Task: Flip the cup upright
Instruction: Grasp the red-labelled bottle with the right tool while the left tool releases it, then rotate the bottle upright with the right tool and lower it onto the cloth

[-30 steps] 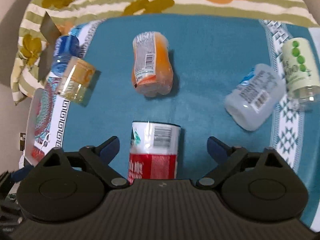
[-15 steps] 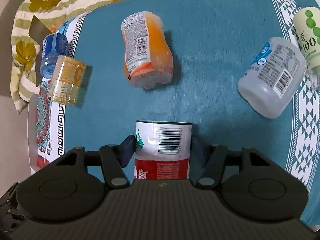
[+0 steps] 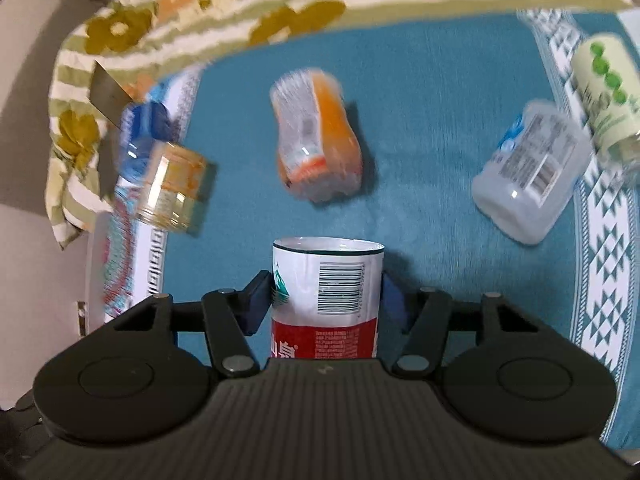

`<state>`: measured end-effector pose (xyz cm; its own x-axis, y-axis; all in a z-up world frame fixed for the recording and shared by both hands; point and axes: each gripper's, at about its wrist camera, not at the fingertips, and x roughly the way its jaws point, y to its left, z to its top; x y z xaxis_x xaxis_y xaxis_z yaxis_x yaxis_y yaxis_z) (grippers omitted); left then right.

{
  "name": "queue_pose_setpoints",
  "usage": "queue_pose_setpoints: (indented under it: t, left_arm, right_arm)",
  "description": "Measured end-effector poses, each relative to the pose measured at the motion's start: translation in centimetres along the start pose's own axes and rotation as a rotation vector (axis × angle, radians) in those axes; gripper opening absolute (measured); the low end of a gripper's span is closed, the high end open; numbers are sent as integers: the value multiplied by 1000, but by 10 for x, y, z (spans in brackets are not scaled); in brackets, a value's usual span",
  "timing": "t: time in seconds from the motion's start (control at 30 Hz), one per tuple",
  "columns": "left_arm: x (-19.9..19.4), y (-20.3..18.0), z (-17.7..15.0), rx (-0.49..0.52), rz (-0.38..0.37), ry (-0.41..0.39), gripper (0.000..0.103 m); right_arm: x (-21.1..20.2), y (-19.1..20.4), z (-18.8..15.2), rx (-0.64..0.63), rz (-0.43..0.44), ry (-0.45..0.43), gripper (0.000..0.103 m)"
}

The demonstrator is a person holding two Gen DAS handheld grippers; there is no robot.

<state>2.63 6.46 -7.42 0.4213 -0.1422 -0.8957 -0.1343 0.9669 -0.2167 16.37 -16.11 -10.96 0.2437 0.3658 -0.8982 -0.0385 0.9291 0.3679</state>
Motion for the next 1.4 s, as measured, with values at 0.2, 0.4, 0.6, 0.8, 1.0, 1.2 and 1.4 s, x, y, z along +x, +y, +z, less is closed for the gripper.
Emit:
queue_pose_setpoints:
  t: [0.2,0.4,0.6,0.8,1.0,1.2,1.4]
  left_arm:
    - [-13,-6,8,39,9,-48,103]
    - [-11,-9,8,83,15,-83,103]
    - [-4,-7,-1,149,24,-103,103]
    - [3,-2,-12,210,35,-101,103]
    - [8,-3,-16,239,35,-87,103]
    - [6,-10,-15,270,15,-85,103]
    - [3,-13,-11,251,-23,-75,103]
  right_arm:
    - [-44,12,-13,-30,36,-214,74]
    - [-47,15,-57,-68,-37,-618,75]
    - [-11,12,-85,-125,-100,-835,75]
    - [23,16,-96,-199,-145,-922,75]
    - [25,22,-110,-251,-170,-936,76]
    - [15,24,-121,-266,-169,-876,76]
    - [12,36,-130,-330,-208,-804,75]
